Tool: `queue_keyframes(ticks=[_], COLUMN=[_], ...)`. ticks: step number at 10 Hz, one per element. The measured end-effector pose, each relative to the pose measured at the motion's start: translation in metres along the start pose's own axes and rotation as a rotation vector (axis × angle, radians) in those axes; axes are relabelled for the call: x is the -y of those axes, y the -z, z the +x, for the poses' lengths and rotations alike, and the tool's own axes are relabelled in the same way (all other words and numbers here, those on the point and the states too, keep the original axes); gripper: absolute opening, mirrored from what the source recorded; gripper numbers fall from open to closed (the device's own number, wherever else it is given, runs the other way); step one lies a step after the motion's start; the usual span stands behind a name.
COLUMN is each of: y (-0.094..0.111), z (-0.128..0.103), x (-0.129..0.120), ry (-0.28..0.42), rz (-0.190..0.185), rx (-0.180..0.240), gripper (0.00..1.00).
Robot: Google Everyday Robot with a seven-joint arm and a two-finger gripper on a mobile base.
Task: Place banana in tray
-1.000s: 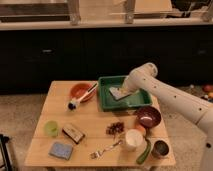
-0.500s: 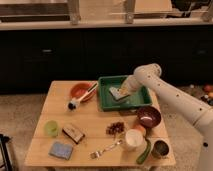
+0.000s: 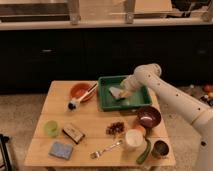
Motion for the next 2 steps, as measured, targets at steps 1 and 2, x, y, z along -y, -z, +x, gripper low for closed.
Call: queue_keyframes(ticks=[1,2], y=[0.0028,0.0057], z=[0.0013,0.0032], x=[0.0012,0.0021], ry=[0.000,-0.002], rz=[0.011,0.020], rx=[0.009,0.013], gripper=[0.80,0.80])
